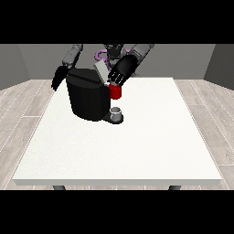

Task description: Insert the coffee pod into the coffee machine and close the lid

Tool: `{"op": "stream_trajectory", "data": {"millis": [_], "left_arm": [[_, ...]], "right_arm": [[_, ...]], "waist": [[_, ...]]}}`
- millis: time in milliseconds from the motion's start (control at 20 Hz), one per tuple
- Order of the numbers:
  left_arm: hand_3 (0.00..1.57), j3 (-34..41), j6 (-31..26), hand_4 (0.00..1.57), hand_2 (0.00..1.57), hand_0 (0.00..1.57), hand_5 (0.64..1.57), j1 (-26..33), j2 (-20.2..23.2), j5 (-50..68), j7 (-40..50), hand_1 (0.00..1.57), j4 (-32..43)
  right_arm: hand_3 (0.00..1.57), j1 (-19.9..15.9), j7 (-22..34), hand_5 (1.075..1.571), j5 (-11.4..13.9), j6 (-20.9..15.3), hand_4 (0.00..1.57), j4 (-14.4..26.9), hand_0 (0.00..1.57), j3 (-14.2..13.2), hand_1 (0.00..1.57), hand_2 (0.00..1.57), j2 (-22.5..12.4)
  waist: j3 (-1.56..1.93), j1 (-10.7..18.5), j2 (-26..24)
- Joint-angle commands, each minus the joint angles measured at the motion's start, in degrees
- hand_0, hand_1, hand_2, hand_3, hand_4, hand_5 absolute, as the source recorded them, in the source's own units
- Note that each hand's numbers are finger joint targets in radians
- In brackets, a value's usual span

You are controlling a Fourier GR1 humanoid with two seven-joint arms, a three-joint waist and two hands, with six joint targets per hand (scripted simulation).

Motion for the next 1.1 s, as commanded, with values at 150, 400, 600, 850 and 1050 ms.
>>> {"op": "stream_trajectory", "data": {"millis": [150,400,600,850,1050], "left_arm": [[1.2,0.69,1.63,0.35,1.24,1.21,1.571,-0.62,2.7,-0.71,-2.97,1.21,1.39],[1.17,-0.53,3.74,0.35,1.2,1.18,1.571,-1.25,0.47,-1.89,-2.12,1.18,0.04],[1.13,-1.76,6.07,0.0,1.23,1.21,1.571,-0.05,1.33,-4.52,-1.6,1.21,1.79],[1.07,-4.03,6.88,0.0,1.19,1.16,1.571,2.33,2.75,-6.46,-6.7,1.16,0.19],[0.99,-3.77,6.67,0.0,1.13,1.1,1.571,0.38,1.03,-6.52,-4.5,1.1,1.19]], "right_arm": [[0.0,-1.34,1.89,1.571,0.82,0.98,0.0,-2.42,0.0,1.37,0.0,0.0,-0.88],[0.0,-2.57,1.13,1.571,0.39,-1.04,0.0,-0.18,0.0,-0.21,0.0,0.0,0.0],[0.0,0.07,1.85,1.571,2.42,-1.41,0.15,-2.64,0.0,3.17,0.0,0.0,1.73],[0.0,-0.44,0.57,1.571,-1.07,1.5,0.0,-0.99,0.0,-1.41,0.0,0.0,-2.34],[0.0,-0.21,-0.55,1.571,1.57,-2.7,0.0,-0.26,0.0,0.74,0.0,0.0,1.38]], "waist": [[-0.03,-1.31,1.19],[0.0,0.25,1.0],[-0.02,-2.29,0.71],[-0.01,0.03,1.51],[0.0,-0.06,2.45]]}}
